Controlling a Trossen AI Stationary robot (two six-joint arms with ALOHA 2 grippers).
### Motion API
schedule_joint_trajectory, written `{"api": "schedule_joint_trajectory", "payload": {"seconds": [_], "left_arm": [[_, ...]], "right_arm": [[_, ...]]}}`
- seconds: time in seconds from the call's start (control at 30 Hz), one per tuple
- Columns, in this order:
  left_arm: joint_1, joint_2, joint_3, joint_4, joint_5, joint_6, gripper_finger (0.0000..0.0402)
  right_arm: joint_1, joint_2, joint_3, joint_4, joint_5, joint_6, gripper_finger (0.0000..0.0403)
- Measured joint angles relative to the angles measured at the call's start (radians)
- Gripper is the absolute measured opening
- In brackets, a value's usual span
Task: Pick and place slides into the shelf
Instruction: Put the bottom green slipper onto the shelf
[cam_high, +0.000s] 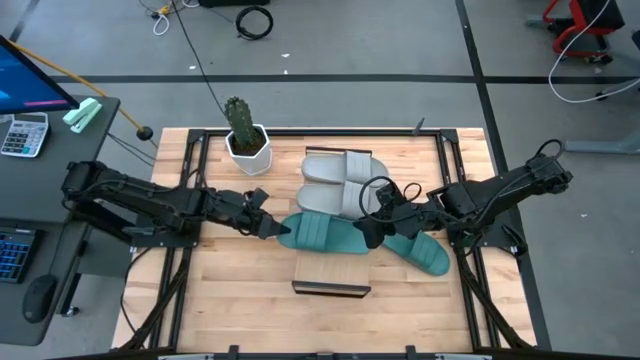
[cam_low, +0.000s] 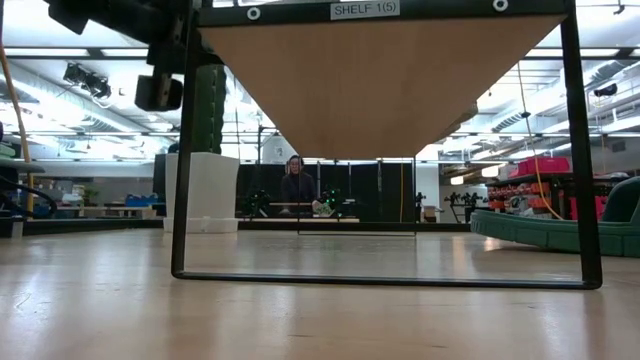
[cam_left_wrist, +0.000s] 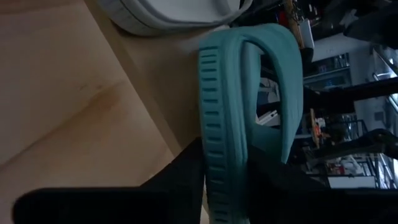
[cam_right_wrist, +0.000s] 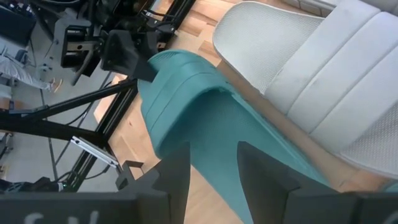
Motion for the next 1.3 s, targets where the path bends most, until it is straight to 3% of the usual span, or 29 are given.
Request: {"api": "schedule_joint_trajectory", "payload": {"seconds": [0.3,0.83,1.3], "left_arm": [[0.001,0.000,0.000,-0.001,-0.014,0.014,0.0066],[0.000,0.000,0.000,0.001,0.006,0.008,0.0167],[0.000,0.000,0.000,0.002,0.028,0.035,0.0226]], "right_arm": [[0.000,0.000,0.000,0.000,0.000,0.001,0.0140],[0.000,0.000,0.000,0.000,-0.001,0.004,0.0140],[0.000,0.000,0.000,0.000,-0.012,0.005,0.0140]]}}
